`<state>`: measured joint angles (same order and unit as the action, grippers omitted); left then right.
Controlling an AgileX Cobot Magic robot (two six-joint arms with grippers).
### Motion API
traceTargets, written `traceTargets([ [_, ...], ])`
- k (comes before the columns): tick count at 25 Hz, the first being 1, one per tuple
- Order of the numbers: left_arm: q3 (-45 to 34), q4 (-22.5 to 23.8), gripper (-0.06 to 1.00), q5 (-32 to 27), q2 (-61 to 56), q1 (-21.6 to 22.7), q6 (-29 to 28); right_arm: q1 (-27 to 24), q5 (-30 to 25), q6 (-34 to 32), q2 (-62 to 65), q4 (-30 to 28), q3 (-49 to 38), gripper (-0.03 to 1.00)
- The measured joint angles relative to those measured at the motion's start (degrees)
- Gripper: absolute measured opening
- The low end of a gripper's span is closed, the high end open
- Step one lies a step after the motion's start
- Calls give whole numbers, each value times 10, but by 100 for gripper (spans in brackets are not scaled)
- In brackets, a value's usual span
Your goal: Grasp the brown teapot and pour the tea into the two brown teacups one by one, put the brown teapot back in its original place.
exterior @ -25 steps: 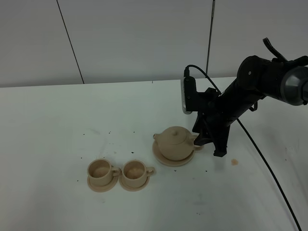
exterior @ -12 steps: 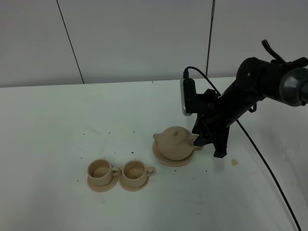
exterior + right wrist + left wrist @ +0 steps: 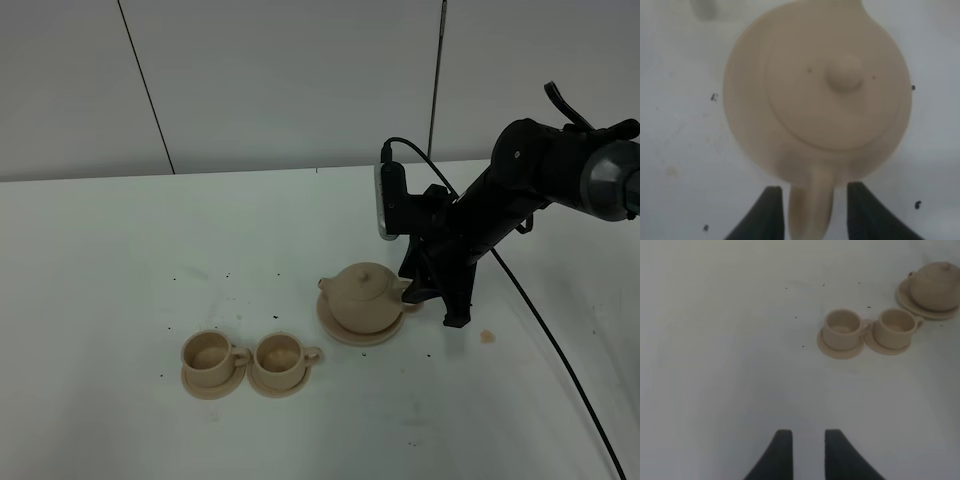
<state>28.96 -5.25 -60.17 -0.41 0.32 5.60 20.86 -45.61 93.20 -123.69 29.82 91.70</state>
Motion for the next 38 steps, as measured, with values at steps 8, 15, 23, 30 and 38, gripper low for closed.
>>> traceTargets([
  [8,0,0,23,0,0,0,0,1,2,13,-10,16,0,30],
  [15,0,0,23,0,0,0,0,1,4,14,-10,17,0,25],
  [23,0,0,23,0,0,0,0,0,6,14,-10,21,0,10],
  [30,0,0,23,0,0,0,0,0,5,12,-10,21,0,10],
  [38,0,0,23,0,0,0,0,0,5,-2,-10,25,0,10],
])
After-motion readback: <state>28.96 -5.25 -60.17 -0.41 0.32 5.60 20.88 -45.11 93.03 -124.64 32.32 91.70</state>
